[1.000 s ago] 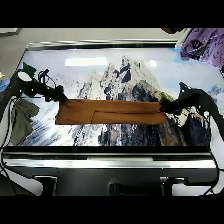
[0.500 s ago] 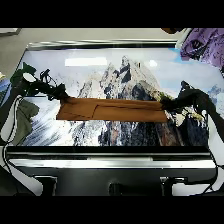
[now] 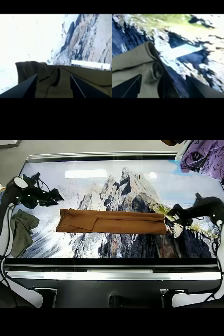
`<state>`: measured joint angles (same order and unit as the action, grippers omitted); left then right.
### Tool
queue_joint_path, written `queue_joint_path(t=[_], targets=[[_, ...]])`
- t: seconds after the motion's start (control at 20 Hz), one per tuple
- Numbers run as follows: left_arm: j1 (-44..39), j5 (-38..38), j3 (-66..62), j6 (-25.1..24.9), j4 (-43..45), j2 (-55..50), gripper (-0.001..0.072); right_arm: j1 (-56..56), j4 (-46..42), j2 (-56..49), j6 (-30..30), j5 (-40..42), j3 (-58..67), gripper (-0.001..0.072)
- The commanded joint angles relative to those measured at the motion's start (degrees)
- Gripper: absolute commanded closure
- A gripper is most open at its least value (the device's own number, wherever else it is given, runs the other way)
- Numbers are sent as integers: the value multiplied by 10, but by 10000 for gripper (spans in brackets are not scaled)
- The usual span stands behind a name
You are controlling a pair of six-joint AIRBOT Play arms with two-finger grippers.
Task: Fold the clothes and pants, and hang the long-sleeved shirts on hangers.
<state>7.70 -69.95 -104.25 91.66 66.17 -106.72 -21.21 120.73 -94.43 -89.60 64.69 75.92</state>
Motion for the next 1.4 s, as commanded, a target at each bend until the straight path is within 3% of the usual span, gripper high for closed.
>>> queue_joint_path(t=[0.0,0.1,0.35,0.45,0.5,0.55,0.6,0.65,0.7,1.1,1.35], targets=[[1,-10,-13,20,85,40,234,-43,97,-39,-90,110,9,58],[0,-11,-13,20,85,54,234,-37,129,-68,-116,121,9,58],[-3,-21,-13,20,85,64,235,-2,140,-108,-118,64,9,73],[-11,-23,-13,20,83,64,236,18,139,-108,-122,42,9,244],[-17,-22,-13,19,78,63,242,25,140,-107,-123,43,9,421],[-23,-21,-13,18,70,61,287,26,142,-102,-126,47,9,641],[-30,-20,-13,18,56,58,403,26,142,-92,-126,49,9,682],[-41,-20,-13,18,41,52,598,24,140,-75,-124,48,9,682],[-55,-18,-13,18,27,46,688,24,126,-53,-111,47,13,683],[-249,106,-13,51,-134,-61,689,25,-41,84,67,123,134,683],[-390,266,-13,50,-339,-132,689,25,-52,152,81,136,165,683]])
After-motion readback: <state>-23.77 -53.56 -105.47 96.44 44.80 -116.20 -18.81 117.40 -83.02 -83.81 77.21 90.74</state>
